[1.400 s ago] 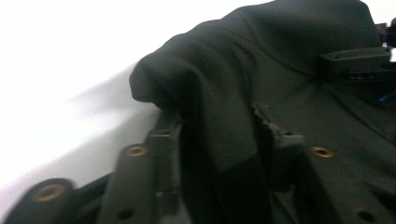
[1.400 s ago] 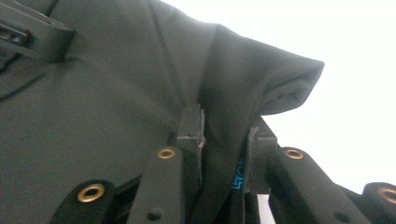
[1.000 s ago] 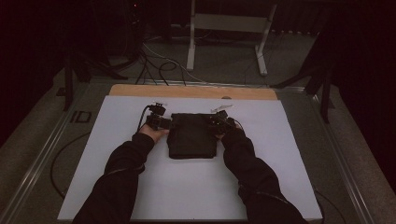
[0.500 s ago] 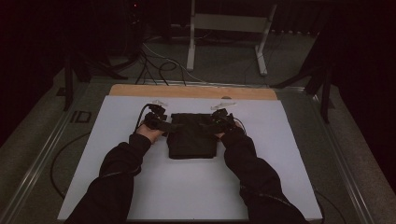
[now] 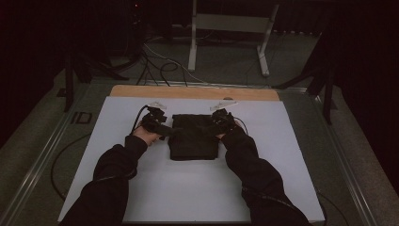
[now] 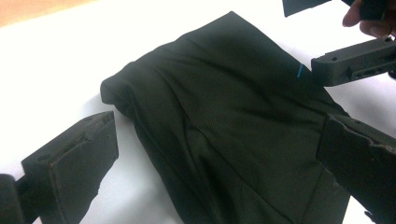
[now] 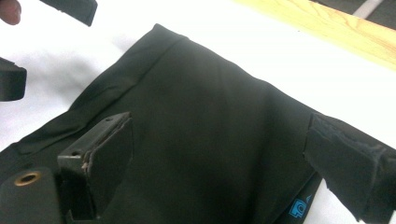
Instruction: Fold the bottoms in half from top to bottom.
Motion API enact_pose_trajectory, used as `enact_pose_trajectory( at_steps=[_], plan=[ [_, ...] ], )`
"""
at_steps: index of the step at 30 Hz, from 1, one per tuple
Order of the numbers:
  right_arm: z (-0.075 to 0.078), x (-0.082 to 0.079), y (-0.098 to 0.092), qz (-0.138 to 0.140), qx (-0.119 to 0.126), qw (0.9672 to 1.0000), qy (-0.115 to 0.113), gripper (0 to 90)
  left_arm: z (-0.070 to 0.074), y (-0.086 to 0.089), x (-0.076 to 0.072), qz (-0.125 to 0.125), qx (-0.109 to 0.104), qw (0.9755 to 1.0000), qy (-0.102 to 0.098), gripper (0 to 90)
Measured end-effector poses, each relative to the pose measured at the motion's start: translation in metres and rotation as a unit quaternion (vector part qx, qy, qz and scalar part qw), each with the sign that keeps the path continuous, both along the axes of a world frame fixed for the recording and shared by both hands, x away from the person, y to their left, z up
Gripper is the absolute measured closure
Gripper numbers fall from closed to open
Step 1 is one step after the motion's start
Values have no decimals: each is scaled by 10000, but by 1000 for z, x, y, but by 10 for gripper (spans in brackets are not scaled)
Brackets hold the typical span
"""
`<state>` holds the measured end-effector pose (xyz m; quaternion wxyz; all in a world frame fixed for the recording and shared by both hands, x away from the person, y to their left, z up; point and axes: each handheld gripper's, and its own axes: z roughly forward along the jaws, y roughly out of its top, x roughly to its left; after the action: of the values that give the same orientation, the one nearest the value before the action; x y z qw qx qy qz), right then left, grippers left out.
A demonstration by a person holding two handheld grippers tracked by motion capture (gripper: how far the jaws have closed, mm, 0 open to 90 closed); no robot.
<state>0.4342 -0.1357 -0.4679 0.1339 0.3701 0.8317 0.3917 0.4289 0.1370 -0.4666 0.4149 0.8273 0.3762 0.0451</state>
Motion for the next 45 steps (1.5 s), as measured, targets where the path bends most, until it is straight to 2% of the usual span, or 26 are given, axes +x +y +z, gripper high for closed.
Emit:
enact_pose_trajectory(
  at_steps=[4, 7, 10, 14, 18, 22, 34, 36, 40, 45],
  plan=[
    [2, -2, -1, 17, -16, 10000, 5, 90, 3, 3, -4, -94, -70, 9999, -48, 0],
    [5, -6, -3, 49, 11, 10000, 9, 90, 5, 6, -13, -194, 12, 9997, -149, 0],
    [7, -11, -5, 107, 3, 9999, -34, 90, 6, 8, -20, -246, -56, 9996, -131, 0],
    [7, -18, -7, 147, 9, 9999, -45, 91, 8, 10, -29, -362, -22, 9992, -145, 0],
    [6, -27, -11, 217, 95, 9997, -75, 91, 9, 13, -39, -424, -73, 9989, -170, 0],
    [4, -34, -13, 277, 53, 9995, -119, 91, 9, 14, -46, -476, -72, 9986, -204, 0],
    [1, -58, -20, 569, 48, 9981, -225, 91, 5, 17, -71, -658, -186, 9972, -299, 0],
    [1, -65, -23, 643, 57, 9976, -266, 91, 4, 19, -81, -716, -181, 9965, -384, 0],
    [0, -73, -27, 714, 41, 9970, -285, 90, 1, 22, -91, -796, -188, 9960, -365, 0],
    [-3, -85, -30, 810, 61, 9962, -308, 91, -3, 27, -101, -759, -243, 9961, -381, 0]
  ],
)
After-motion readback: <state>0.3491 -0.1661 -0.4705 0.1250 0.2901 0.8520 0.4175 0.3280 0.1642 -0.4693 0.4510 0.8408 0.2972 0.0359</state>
